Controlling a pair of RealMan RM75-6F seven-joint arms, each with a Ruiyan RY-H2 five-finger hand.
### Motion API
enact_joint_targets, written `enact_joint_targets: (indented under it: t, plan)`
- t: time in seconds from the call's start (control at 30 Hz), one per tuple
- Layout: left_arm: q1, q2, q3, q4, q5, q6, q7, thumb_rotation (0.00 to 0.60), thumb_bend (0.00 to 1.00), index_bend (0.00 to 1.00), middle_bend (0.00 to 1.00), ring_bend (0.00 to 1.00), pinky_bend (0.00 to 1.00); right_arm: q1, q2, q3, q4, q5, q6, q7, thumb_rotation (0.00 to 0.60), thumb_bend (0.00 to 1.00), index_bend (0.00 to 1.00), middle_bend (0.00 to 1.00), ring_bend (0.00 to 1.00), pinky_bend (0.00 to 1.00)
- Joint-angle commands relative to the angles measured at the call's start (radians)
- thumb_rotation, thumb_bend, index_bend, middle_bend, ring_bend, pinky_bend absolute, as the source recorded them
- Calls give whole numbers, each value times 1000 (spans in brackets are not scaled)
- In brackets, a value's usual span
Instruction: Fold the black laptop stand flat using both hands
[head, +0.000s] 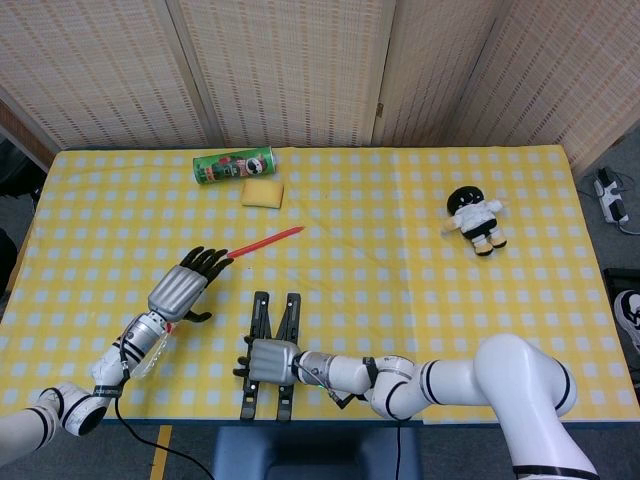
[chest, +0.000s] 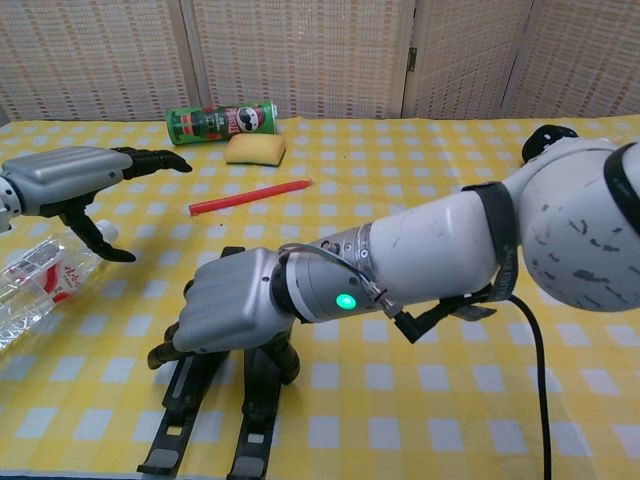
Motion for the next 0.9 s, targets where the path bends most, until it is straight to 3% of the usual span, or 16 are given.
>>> enact_joint_targets:
  t: [0.03,0.73,0.9]
  plan:
    - [1,1,0,3,2,0,-5,600,189,2,45,0,0,8,2,-4,-12,16,8,-21,600,188,113,228,127,108]
    - [1,-4,-3,8,16,2,-14,600,189,2,44,0,0,-5,13,-37,-34,11,115,-43,600,188,552,535,328,112]
    - [-2,-5,-7,5,14,-2,-8,600,189,2,45,0,0,-17,20,-44,-34,-8,144,-28,600,188,600,561,361,116]
